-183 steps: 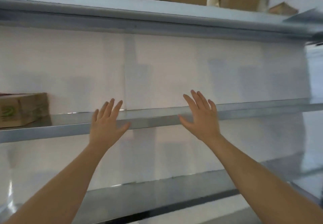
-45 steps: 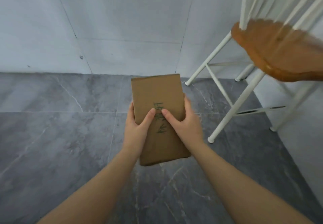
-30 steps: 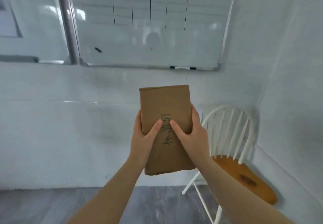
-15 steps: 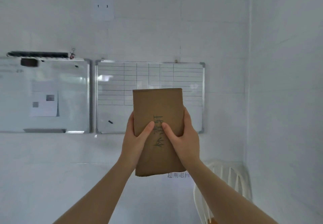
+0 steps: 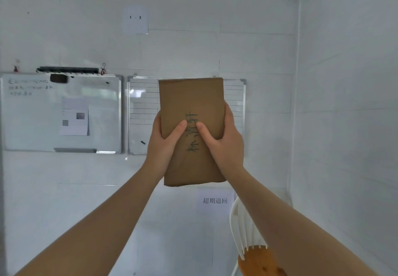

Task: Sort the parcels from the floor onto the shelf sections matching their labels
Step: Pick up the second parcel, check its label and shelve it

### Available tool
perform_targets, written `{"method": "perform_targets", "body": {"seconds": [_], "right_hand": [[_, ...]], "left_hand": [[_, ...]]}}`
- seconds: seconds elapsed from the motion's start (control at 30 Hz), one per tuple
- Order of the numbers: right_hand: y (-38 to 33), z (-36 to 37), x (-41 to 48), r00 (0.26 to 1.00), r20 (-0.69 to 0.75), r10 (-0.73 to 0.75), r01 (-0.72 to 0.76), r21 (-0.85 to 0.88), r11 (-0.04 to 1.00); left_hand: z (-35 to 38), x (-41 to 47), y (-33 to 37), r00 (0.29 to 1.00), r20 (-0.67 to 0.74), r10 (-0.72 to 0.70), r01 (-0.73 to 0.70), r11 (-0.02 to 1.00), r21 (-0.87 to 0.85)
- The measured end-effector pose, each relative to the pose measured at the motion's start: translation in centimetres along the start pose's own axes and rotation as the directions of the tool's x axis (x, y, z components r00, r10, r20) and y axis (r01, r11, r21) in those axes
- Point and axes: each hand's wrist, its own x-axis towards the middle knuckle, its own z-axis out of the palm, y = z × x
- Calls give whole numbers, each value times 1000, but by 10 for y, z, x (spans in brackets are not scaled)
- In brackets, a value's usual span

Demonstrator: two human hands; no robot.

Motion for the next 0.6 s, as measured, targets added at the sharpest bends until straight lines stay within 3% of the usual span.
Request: {"method": "perform_targets", "body": {"seconds": [0.27,0.6], "right_hand": [[-26,13,-18,998,-60,30,-29,23,999],[-37,42,-38,1000,-13,24,-24,-33,999]], "left_hand": [[-25,-6,19,998,66,16,-20,998,56],[-63,-16,10,998,45,-37,36,999,15]]}}
